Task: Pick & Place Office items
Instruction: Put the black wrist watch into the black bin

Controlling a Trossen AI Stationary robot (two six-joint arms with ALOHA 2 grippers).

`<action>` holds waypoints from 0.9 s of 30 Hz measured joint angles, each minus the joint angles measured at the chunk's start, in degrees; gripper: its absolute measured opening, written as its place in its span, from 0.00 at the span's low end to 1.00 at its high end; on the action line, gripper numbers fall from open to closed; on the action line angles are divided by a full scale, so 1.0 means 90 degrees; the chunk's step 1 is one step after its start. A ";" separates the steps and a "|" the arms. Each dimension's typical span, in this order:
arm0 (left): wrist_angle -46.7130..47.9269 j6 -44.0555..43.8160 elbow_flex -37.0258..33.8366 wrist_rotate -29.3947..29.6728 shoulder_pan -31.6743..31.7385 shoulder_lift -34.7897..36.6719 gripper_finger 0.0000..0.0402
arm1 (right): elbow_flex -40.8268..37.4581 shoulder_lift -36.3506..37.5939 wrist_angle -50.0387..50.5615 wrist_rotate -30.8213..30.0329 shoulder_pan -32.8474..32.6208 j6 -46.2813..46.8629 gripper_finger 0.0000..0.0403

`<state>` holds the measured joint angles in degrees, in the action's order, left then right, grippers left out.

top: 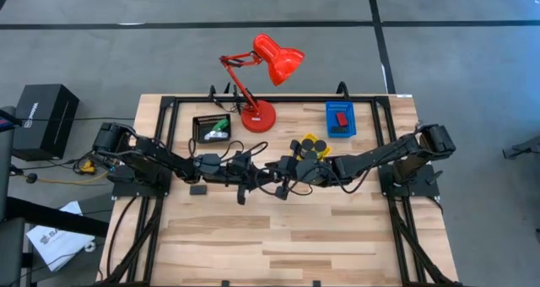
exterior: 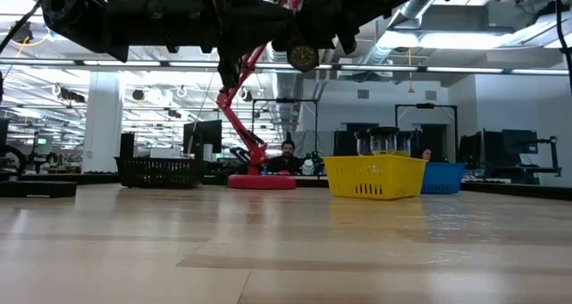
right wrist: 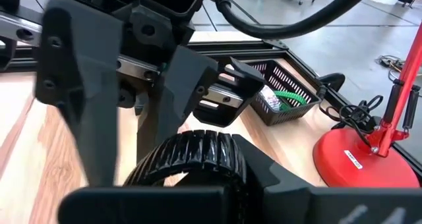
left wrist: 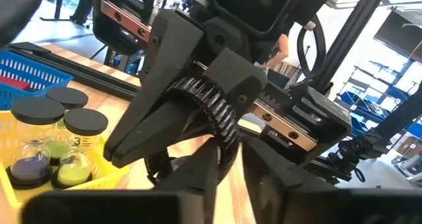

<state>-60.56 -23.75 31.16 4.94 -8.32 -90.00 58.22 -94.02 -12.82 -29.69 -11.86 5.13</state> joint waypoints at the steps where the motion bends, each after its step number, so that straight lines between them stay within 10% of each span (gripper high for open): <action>1: -0.0002 0.0000 0.0000 0.0001 0.0002 0.0000 0.13 | 0.0000 0.0000 -0.0001 0.0000 0.0000 0.0002 0.00; 27: -0.0035 0.0253 0.0000 -0.0017 0.0002 0.0000 0.02 | 0.0000 0.0000 0.0521 0.0002 0.0024 -0.0057 0.00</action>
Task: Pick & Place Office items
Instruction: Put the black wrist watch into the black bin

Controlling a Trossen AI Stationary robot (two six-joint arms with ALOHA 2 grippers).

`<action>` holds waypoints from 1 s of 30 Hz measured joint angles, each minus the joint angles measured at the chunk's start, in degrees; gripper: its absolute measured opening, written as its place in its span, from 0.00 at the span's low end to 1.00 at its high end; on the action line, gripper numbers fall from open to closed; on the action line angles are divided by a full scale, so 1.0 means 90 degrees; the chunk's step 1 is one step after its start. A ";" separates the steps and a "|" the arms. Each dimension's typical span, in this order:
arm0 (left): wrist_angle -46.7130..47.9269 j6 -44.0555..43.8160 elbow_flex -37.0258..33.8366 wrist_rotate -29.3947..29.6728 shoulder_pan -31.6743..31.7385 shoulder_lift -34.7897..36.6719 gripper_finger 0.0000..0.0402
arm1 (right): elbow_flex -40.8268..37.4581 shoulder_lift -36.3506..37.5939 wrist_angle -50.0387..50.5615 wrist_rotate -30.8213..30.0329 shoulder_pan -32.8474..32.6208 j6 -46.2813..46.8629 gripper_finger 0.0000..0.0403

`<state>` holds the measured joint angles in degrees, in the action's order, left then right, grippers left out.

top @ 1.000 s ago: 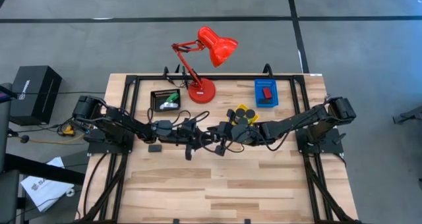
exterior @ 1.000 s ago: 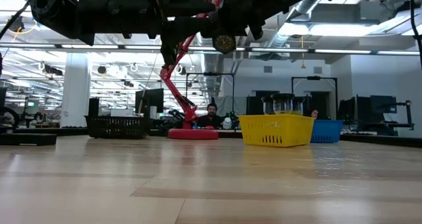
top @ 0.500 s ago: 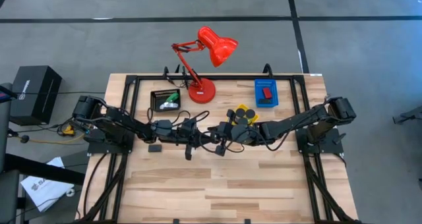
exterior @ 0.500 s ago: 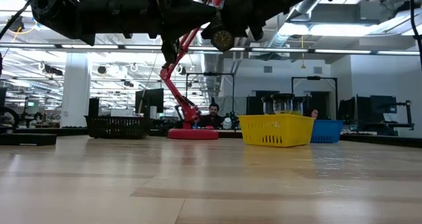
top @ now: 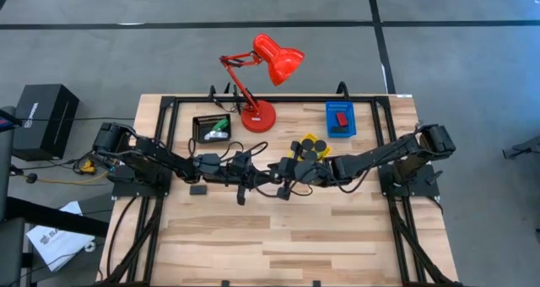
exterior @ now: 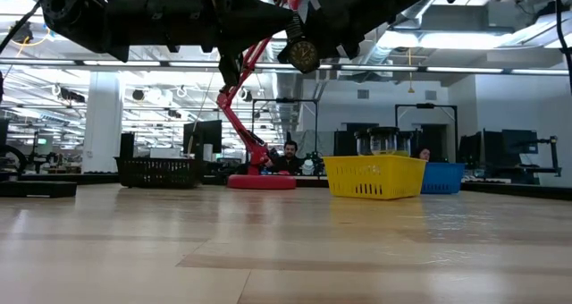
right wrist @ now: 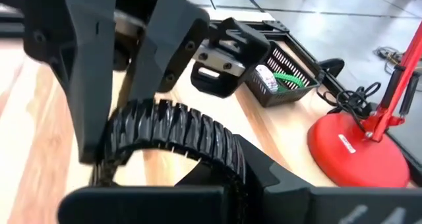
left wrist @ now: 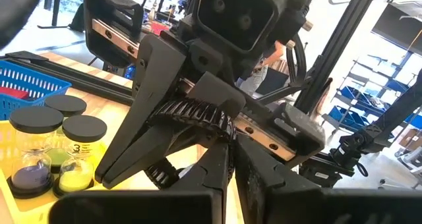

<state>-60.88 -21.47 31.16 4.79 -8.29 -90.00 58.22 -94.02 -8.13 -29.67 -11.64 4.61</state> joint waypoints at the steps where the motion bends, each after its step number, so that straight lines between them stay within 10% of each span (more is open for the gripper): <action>1: 0.0000 0.0001 0.0000 0.0012 0.0000 0.0000 0.02 | 0.0000 0.0000 0.0028 -0.0002 0.0019 -0.0110 0.00; 18: 0.0004 0.0005 0.0000 -0.0004 0.0001 0.0000 0.02 | 0.0000 0.0000 -0.0184 0.0671 0.0237 -0.1531 0.02; 30: 0.0053 0.0005 0.0000 0.0018 0.0002 0.0000 0.02 | 0.0002 -0.0095 -0.0082 0.0799 0.0387 -0.0980 0.37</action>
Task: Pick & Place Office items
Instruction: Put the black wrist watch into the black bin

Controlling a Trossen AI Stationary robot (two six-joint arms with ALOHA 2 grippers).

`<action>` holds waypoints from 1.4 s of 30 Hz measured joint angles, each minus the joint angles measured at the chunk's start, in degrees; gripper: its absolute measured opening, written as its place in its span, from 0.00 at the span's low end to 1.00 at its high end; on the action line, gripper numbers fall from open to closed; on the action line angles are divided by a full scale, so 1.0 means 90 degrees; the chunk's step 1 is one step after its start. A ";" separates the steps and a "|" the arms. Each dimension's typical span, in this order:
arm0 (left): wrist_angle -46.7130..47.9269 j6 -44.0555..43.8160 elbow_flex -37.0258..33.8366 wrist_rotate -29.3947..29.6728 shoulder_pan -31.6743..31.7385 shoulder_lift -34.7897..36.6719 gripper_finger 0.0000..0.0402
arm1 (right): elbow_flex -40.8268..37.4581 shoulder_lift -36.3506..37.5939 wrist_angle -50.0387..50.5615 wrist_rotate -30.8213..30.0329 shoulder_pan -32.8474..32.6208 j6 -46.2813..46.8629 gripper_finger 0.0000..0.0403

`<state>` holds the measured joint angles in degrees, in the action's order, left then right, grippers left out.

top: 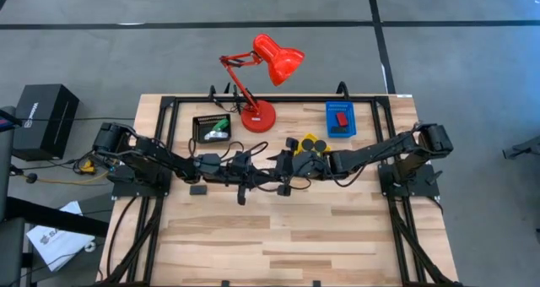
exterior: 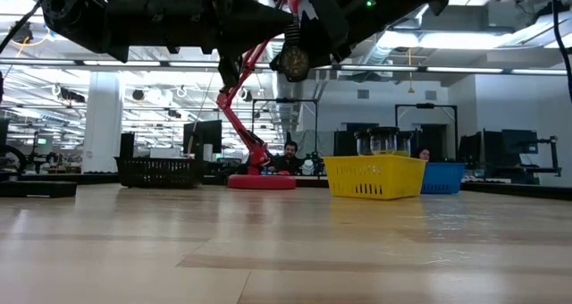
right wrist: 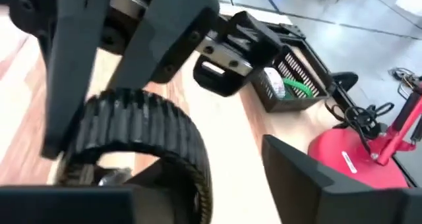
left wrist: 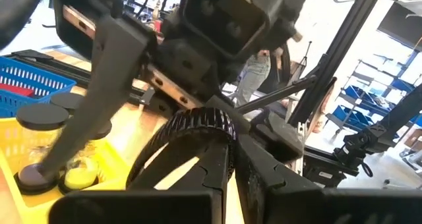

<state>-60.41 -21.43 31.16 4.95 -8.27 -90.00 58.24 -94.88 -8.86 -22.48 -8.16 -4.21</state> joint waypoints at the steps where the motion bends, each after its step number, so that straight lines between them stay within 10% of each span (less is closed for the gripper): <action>1: 0.0032 0.0000 0.0000 0.0000 0.0000 0.0000 0.02 | 0.0002 0.0003 0.0079 -0.0003 -0.0014 -0.0026 0.40; 11: 0.0572 0.0219 0.0000 0.0844 0.0011 0.0000 0.03 | 0.0525 0.0057 0.2073 -0.0034 -0.0464 0.0025 0.55; 28: 0.1557 0.0317 -0.0008 0.1205 0.0660 0.0385 0.03 | 0.0821 0.0059 0.4138 -0.0007 -0.0695 0.2598 0.46; 42: 0.6286 -0.0425 -0.0007 0.5149 0.1003 0.2808 0.03 | 0.0821 0.0057 0.3595 0.0002 -0.0968 0.3200 0.42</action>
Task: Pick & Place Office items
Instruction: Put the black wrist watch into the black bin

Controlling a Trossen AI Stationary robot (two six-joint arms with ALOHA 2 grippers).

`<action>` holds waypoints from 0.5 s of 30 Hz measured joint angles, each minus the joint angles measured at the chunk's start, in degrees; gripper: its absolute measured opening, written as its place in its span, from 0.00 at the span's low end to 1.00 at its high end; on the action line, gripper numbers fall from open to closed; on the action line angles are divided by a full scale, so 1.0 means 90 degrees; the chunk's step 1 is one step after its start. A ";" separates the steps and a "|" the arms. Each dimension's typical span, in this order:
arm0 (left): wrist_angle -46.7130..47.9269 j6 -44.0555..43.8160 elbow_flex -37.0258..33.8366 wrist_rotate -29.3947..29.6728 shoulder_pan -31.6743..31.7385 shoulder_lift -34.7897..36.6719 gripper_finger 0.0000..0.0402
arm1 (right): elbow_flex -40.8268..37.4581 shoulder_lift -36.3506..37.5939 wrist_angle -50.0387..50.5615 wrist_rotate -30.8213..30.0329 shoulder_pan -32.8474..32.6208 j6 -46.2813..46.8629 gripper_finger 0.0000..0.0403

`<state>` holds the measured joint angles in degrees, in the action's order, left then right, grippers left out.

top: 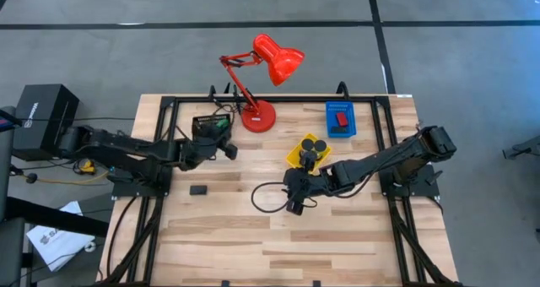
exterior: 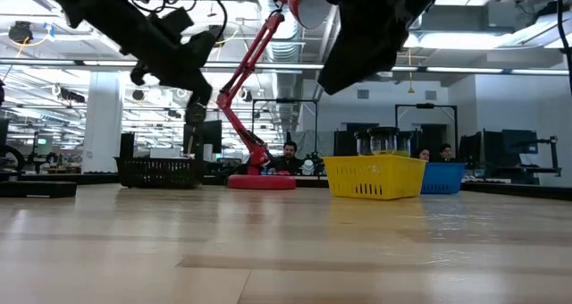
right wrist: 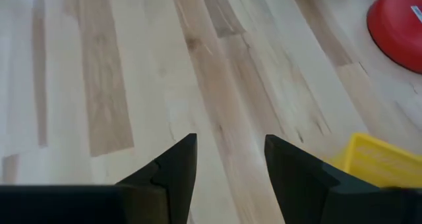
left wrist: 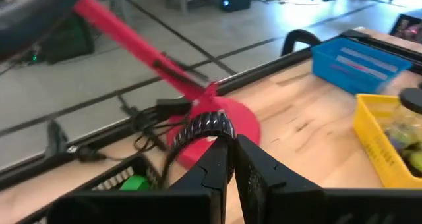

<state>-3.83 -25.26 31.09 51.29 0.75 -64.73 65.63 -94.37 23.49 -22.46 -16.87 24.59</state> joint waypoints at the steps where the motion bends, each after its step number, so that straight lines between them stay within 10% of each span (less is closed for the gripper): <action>1: 0.0170 -0.0121 0.0000 0.0037 0.0030 0.0066 0.03 | 0.0000 0.0000 -0.0056 0.0004 -0.0007 0.0007 0.42; 15: 0.0547 -0.1942 -0.1203 -0.0068 0.1412 0.0249 0.03 | 0.0000 -0.0002 -0.0399 0.0015 0.0072 -0.0011 0.42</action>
<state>1.09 -42.74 20.26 50.68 13.46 -62.48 65.63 -94.39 19.90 -22.33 -16.22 24.49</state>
